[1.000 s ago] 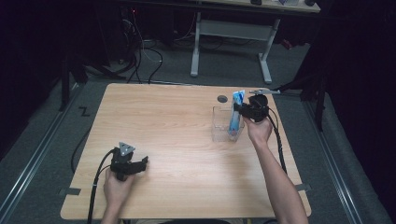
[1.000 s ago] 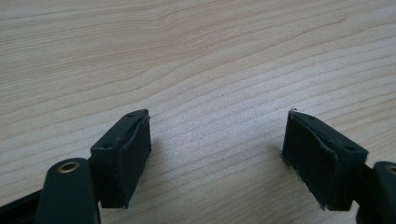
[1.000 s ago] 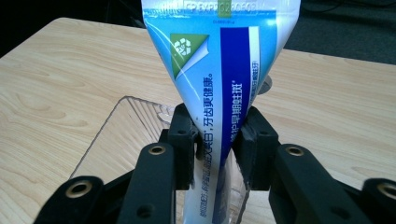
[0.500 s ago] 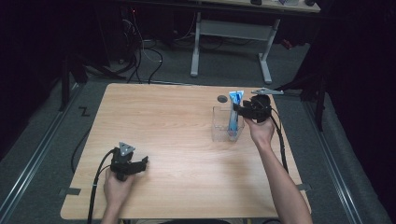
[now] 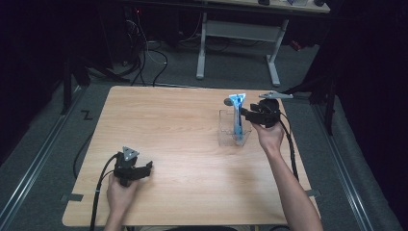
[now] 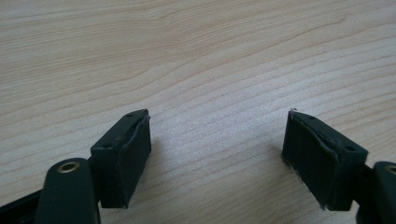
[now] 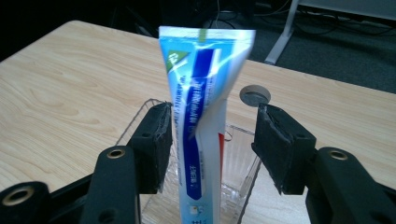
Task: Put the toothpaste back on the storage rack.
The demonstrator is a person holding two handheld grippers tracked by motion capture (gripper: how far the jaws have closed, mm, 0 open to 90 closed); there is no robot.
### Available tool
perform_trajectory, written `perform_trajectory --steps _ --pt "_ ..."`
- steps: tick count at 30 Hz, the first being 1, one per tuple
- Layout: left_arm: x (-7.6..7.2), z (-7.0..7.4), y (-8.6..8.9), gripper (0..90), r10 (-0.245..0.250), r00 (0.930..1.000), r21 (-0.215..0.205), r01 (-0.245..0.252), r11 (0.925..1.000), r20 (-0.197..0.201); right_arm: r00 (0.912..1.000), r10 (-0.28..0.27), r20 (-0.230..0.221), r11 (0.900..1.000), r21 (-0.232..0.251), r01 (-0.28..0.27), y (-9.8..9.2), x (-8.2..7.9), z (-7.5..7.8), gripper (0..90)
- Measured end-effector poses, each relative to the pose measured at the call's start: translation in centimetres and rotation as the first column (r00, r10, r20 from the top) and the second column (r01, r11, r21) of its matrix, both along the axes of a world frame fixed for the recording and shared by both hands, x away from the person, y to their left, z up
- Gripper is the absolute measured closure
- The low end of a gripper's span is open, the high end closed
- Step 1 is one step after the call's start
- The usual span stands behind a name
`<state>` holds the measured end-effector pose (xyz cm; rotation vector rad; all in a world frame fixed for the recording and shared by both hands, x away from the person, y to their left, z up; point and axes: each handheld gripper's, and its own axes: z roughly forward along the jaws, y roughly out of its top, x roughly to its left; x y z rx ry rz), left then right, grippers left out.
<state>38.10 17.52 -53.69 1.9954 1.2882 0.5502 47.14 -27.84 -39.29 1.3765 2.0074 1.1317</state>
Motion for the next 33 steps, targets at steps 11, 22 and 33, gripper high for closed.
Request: perform_trajectory --steps 11,22,33 --pt "0.0 0.0 0.0 24.0 0.0 1.0 0.0 0.0 1.0 0.0 0.9999 0.006 0.015 1.0 0.009 -0.006 -0.3 -0.7 0.4 46.8" --pt "0.0 0.0 0.0 24.0 0.0 1.0 0.0 0.0 1.0 0.0 0.9982 0.025 0.054 1.0 0.004 -0.025 -0.6 -2.2 1.3 47.7" --pt "0.0 0.0 0.0 24.1 0.0 1.0 0.0 0.0 1.0 0.0 0.9971 0.001 0.076 0.999 0.039 -0.004 -2.6 -4.2 1.1 48.6"
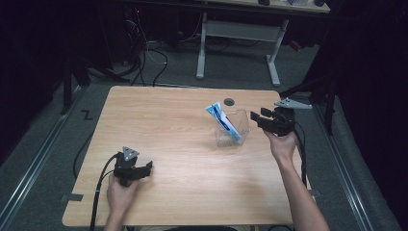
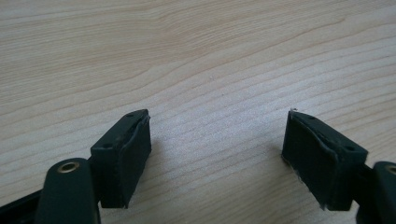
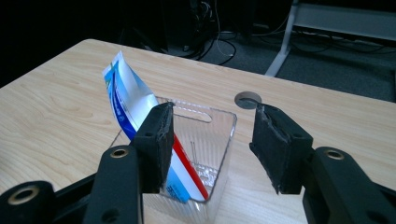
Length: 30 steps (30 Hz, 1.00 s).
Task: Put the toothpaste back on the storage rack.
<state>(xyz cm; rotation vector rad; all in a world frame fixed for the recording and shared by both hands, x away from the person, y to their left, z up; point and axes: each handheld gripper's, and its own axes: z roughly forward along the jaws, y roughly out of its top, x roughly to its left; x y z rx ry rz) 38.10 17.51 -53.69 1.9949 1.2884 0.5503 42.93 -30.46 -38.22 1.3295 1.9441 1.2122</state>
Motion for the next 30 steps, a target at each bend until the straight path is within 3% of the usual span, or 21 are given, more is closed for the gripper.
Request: perform_trajectory --steps 30 --pt "0.0 0.0 0.0 24.2 0.0 1.0 0.0 0.0 1.0 0.0 0.9987 -0.05 -0.006 0.997 0.059 0.05 -3.8 -3.5 -2.0 48.6"
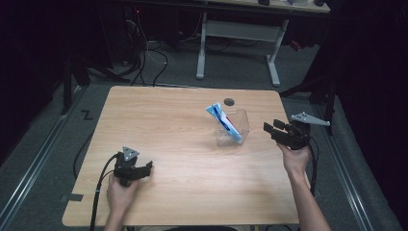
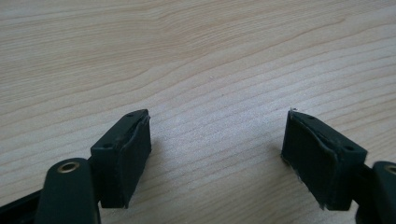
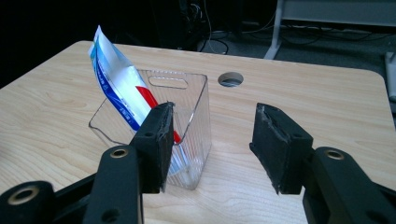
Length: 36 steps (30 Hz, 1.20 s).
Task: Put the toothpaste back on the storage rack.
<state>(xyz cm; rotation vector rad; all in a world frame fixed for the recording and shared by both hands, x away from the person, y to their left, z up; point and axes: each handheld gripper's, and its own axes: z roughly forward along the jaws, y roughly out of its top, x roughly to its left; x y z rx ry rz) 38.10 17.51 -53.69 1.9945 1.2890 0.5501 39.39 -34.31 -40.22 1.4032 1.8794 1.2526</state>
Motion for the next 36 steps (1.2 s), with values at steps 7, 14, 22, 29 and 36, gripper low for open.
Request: perform_trajectory --steps 7,14,22,29,36 --pt "0.0 0.0 0.0 24.2 0.0 1.0 0.0 0.0 1.0 0.0 1.0 -0.003 -0.009 1.0 0.012 0.003 -0.3 -0.7 -0.8 48.6" --pt "0.0 0.0 0.0 24.2 0.0 1.0 0.0 0.0 1.0 0.0 0.9998 -0.011 -0.017 1.0 0.029 0.011 -0.8 -1.4 -1.6 48.6" --pt "0.0 0.0 0.0 24.2 0.0 1.0 0.0 0.0 1.0 0.0 0.9995 -0.019 -0.027 0.998 0.057 0.021 -1.5 -2.2 -2.6 48.6" --pt "0.0 0.0 0.0 24.2 0.0 1.0 0.0 0.0 1.0 0.0 0.9984 -0.031 -0.049 0.996 0.08 0.034 -1.9 -2.6 -3.8 48.6" --pt "0.0 0.0 0.0 24.2 0.0 1.0 0.0 0.0 1.0 0.0 0.9973 -0.042 -0.061 0.995 0.087 0.047 -2.3 -3.0 -4.7 48.6"
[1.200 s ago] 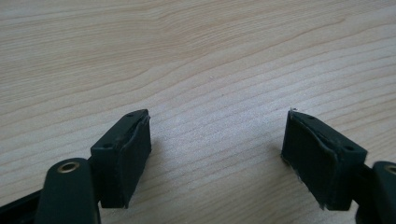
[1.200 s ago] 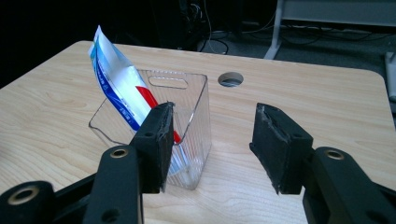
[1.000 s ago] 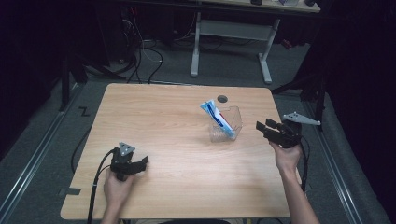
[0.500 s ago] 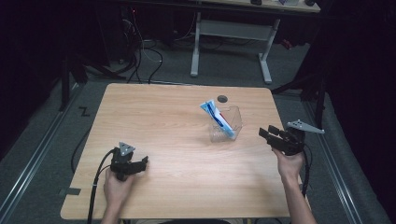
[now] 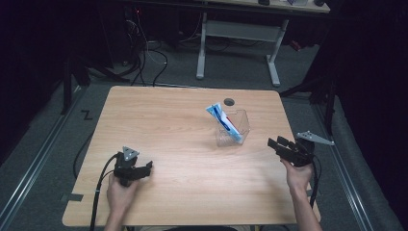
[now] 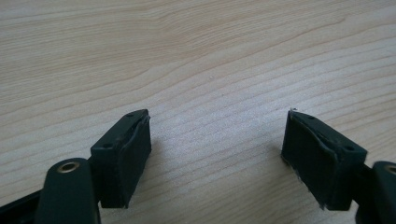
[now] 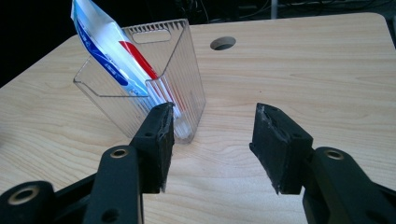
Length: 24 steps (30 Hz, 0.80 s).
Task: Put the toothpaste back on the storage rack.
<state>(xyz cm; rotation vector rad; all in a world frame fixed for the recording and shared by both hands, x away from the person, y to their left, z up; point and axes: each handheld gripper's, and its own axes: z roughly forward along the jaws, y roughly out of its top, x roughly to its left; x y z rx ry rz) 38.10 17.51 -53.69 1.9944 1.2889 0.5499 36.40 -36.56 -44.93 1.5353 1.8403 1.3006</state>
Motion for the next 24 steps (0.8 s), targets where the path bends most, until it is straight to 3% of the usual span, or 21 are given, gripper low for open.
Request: perform_trajectory --steps 8,24 --pt "0.0 0.0 0.0 24.2 0.0 1.0 0.0 0.0 1.0 0.0 0.9994 -0.014 -0.031 1.0 0.021 0.015 -0.2 -0.3 -1.6 48.6" --pt "0.0 0.0 0.0 24.3 0.0 1.0 0.0 0.0 1.0 0.0 0.9968 -0.012 -0.079 1.0 -0.027 0.01 1.0 -0.4 -4.3 48.6"
